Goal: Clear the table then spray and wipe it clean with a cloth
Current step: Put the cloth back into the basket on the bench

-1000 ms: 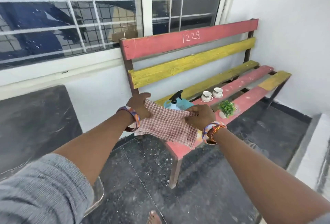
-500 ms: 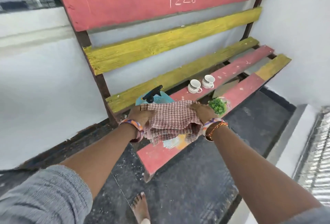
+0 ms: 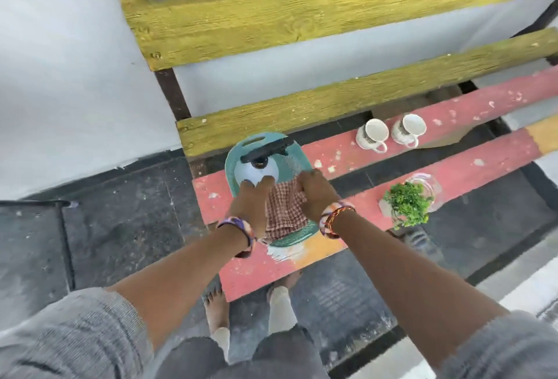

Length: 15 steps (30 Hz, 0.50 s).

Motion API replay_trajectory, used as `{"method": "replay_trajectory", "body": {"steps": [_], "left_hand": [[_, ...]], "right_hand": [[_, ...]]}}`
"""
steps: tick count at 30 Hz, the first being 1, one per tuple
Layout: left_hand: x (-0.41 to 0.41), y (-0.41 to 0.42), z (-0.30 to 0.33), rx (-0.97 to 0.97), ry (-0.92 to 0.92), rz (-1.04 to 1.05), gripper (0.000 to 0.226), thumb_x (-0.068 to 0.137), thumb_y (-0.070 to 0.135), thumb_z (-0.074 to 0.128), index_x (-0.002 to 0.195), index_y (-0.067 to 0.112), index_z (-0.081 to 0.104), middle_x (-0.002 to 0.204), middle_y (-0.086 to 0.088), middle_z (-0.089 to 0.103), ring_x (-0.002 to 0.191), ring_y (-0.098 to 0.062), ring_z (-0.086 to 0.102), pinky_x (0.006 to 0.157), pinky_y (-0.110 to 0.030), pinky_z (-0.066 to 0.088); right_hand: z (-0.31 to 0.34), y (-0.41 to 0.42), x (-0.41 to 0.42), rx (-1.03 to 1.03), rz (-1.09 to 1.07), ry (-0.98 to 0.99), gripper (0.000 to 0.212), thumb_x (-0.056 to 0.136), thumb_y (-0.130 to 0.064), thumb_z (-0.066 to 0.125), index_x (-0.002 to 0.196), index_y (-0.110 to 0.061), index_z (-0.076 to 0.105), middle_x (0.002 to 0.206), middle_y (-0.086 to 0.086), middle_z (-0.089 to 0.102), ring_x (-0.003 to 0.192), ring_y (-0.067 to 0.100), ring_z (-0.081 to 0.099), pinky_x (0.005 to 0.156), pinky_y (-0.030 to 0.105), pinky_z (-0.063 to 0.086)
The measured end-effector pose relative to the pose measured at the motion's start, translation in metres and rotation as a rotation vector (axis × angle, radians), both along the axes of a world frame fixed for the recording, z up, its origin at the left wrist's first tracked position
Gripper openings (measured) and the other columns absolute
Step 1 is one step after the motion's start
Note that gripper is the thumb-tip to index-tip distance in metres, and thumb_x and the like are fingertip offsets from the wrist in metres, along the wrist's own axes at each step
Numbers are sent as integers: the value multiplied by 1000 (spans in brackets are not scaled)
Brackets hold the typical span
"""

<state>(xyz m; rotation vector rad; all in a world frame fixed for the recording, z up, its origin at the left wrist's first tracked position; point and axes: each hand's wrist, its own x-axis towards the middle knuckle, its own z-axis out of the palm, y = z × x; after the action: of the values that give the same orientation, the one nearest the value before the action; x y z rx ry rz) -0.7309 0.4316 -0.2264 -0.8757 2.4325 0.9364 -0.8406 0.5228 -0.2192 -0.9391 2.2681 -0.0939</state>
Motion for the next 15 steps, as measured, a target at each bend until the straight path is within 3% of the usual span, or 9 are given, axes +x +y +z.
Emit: {"method": "replay_trajectory", "body": {"steps": [3,7,10,13,15], "left_hand": [[-7,9,-13,-25,-194,-66,50,83,-2,51,131,8,39,133,-21,32,100,-39,60,82,-39,50],[-27,11,-28,-126,-433,-112,41,90,-3,40,130,-3,43,137,-22,34,120,-38,50,95,-43,46],[-38,7,-44,-299,-557,-215,38,95,10,34,129,4,49,138,-15,43,129,-32,37,103,-38,36],[-47,13,-51,-458,-759,-406,38,97,17,30,131,11,48,136,-8,49,127,-30,37,102,-37,32],[-57,24,-47,-503,-854,-470,38,97,14,29,128,6,50,129,-11,54,120,-31,45,95,-38,39]], "right_hand": [[-34,-7,-5,126,209,-27,35,90,1,47,125,2,48,130,18,49,116,33,56,96,39,47],[-60,-7,-8,333,414,24,36,98,-3,33,131,2,48,136,15,51,125,33,52,97,44,46],[-63,-11,-13,416,534,39,37,99,-7,33,132,0,49,141,14,46,132,32,43,100,44,44],[-61,-19,-19,337,577,94,42,98,-10,34,138,1,40,146,16,34,135,32,33,103,42,40],[-59,-25,-21,253,587,109,39,96,-8,37,134,2,44,140,16,40,131,34,39,100,43,42]]}}
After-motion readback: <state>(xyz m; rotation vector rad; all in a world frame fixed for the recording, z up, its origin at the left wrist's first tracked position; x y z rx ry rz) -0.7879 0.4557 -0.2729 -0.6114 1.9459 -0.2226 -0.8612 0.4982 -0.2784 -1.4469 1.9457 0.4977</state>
